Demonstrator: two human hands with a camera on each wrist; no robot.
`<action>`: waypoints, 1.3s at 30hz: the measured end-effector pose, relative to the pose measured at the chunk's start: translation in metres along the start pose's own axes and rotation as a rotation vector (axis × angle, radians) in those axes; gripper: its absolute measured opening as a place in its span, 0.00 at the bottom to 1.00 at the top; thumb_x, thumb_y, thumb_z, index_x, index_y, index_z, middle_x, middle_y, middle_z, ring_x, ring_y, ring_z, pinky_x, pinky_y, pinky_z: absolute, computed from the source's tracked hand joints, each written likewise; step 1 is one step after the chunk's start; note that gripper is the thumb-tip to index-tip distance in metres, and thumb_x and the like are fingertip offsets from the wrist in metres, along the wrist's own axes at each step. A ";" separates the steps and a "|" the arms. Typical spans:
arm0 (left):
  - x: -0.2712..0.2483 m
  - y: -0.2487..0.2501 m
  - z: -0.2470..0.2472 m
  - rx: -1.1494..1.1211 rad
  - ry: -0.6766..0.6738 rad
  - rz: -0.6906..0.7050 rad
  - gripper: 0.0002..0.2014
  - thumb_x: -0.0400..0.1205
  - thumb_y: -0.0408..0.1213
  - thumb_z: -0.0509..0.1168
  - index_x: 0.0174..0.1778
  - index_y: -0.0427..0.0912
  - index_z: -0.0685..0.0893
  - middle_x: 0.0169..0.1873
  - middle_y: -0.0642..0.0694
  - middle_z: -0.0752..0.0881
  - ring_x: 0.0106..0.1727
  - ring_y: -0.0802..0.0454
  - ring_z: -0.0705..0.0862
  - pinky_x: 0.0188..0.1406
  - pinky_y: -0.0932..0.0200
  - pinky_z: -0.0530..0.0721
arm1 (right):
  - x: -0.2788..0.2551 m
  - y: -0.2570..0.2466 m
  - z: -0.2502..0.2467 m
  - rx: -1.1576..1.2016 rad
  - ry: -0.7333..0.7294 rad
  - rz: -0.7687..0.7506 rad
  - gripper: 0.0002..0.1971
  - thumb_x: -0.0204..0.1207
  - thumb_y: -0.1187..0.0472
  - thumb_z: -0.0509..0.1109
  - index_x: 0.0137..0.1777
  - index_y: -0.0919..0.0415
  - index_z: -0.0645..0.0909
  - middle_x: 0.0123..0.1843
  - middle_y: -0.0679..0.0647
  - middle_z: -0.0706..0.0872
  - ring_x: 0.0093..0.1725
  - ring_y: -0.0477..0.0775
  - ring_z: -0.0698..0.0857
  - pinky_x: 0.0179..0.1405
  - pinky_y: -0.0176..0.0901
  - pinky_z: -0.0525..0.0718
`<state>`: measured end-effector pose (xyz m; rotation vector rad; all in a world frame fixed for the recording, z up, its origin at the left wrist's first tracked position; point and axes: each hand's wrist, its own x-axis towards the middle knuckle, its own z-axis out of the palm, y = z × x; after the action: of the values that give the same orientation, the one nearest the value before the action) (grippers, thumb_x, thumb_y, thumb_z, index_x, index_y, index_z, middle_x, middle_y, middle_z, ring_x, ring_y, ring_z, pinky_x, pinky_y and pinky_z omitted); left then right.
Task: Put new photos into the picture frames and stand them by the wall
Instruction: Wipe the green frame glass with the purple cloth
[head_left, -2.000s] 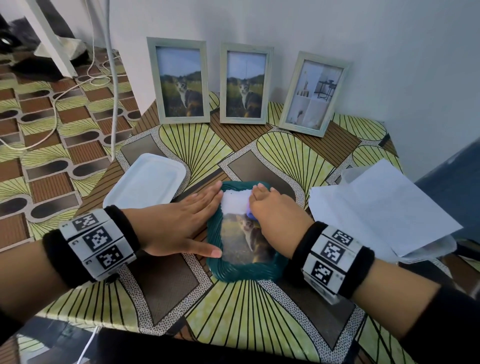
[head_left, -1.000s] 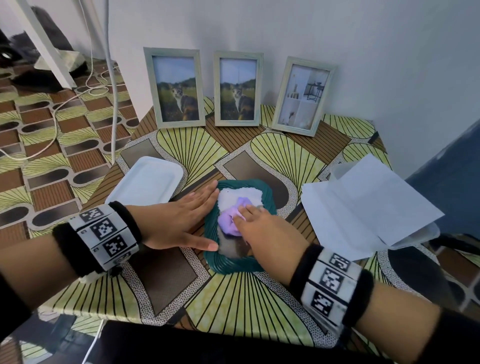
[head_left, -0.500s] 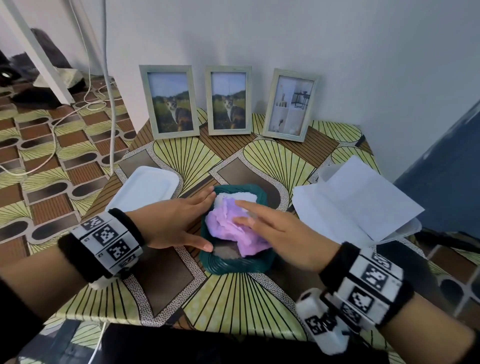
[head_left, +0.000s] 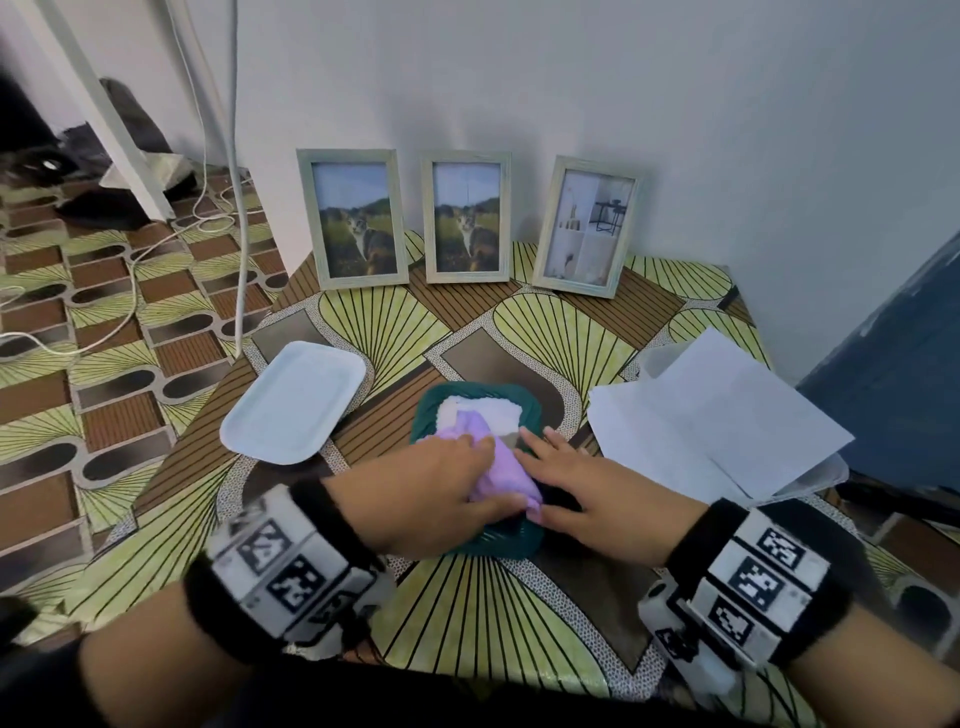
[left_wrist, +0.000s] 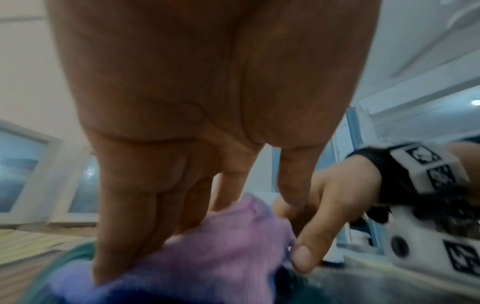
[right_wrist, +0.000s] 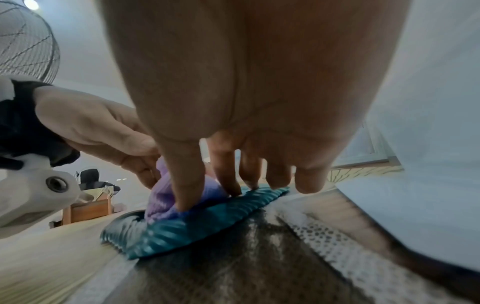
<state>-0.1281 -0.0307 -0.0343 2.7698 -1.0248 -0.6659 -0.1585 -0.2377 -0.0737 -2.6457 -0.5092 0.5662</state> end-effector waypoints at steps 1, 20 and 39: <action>0.006 0.005 0.005 0.031 -0.017 -0.010 0.38 0.84 0.64 0.52 0.82 0.37 0.62 0.76 0.37 0.72 0.75 0.42 0.71 0.71 0.52 0.71 | 0.000 0.001 0.001 -0.004 -0.009 -0.007 0.38 0.83 0.49 0.65 0.87 0.48 0.46 0.88 0.48 0.43 0.86 0.48 0.42 0.85 0.52 0.50; 0.000 -0.050 -0.027 -0.072 0.295 0.184 0.11 0.83 0.35 0.61 0.57 0.44 0.86 0.42 0.49 0.89 0.40 0.55 0.84 0.45 0.59 0.83 | 0.002 0.005 -0.013 -0.008 -0.024 0.064 0.46 0.78 0.49 0.72 0.87 0.54 0.46 0.87 0.43 0.42 0.85 0.41 0.51 0.77 0.29 0.51; -0.043 -0.155 -0.013 0.026 -0.140 -0.185 0.38 0.87 0.60 0.47 0.84 0.51 0.32 0.84 0.48 0.32 0.83 0.55 0.32 0.79 0.59 0.34 | 0.003 -0.015 0.002 0.073 0.237 0.156 0.25 0.84 0.50 0.63 0.80 0.48 0.68 0.83 0.46 0.66 0.76 0.51 0.74 0.75 0.44 0.71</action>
<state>-0.0593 0.1150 -0.0469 2.9005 -0.8111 -0.8873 -0.1608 -0.2225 -0.0700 -2.6503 -0.2098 0.3025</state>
